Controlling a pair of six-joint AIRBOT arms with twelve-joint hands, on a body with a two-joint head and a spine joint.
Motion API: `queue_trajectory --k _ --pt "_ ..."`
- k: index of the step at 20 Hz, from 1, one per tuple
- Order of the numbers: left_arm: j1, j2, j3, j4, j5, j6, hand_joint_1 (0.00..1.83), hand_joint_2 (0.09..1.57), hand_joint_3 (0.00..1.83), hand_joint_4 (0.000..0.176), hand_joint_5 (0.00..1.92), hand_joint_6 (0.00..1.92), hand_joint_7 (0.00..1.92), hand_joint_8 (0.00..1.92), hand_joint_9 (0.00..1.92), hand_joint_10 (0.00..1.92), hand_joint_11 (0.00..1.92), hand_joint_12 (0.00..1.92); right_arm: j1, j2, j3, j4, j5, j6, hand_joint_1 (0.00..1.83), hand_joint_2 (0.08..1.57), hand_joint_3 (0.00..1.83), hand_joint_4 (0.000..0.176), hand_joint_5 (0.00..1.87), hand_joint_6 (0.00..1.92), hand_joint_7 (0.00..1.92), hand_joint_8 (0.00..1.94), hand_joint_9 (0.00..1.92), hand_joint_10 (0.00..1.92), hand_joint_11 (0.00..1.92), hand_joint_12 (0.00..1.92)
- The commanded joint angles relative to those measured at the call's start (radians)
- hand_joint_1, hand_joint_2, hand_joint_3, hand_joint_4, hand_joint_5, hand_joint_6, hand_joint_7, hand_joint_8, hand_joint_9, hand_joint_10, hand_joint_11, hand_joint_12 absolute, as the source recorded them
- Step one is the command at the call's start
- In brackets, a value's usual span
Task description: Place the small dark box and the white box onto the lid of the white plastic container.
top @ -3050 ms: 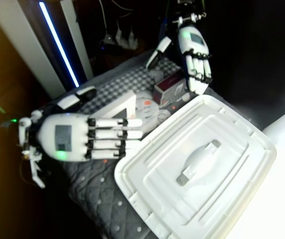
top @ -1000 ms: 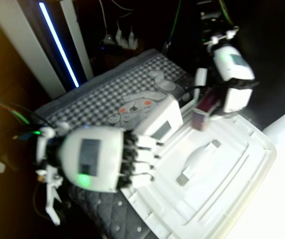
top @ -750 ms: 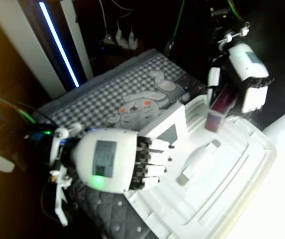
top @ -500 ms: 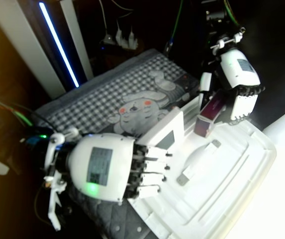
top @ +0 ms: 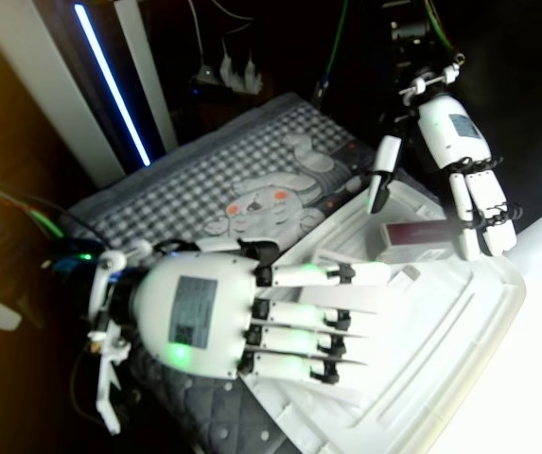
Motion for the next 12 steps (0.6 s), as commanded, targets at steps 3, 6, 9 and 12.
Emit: queue_trajectory --k 3,6,9,12 --pt "0.000 0.044 -0.037 -0.008 -0.184 0.000 0.95 0.89 0.00 0.176 0.00 0.00 0.00 0.00 0.00 0.00 0.00 0.00 0.012 0.050 -0.033 0.006 0.132 0.003 0.83 0.79 0.00 0.176 0.00 0.00 0.00 0.00 0.00 0.00 0.00 0.00" --pt "0.003 0.072 -0.071 -0.009 -0.225 0.000 0.96 0.98 0.00 0.176 0.00 0.00 0.00 0.00 0.00 0.00 0.00 0.00 0.012 0.058 -0.053 -0.001 0.151 0.003 0.75 0.79 0.00 0.176 0.00 0.00 0.00 0.00 0.00 0.00 0.00 0.00" --pt "0.027 0.151 -0.180 -0.010 -0.390 -0.011 0.82 0.92 0.00 0.176 0.00 0.00 0.00 0.00 0.00 0.00 0.00 0.00 0.012 0.101 -0.121 -0.022 0.236 0.013 0.75 0.75 0.00 0.176 0.00 0.00 0.00 0.00 0.00 0.00 0.00 0.00" --pt "0.056 0.216 -0.253 -0.008 -0.518 -0.023 0.89 0.94 0.00 0.176 0.00 0.00 0.00 0.00 0.00 0.00 0.00 0.00 0.012 0.138 -0.155 -0.023 0.322 0.049 0.82 0.69 0.00 0.175 0.02 0.00 0.00 0.00 0.00 0.00 0.00 0.11"
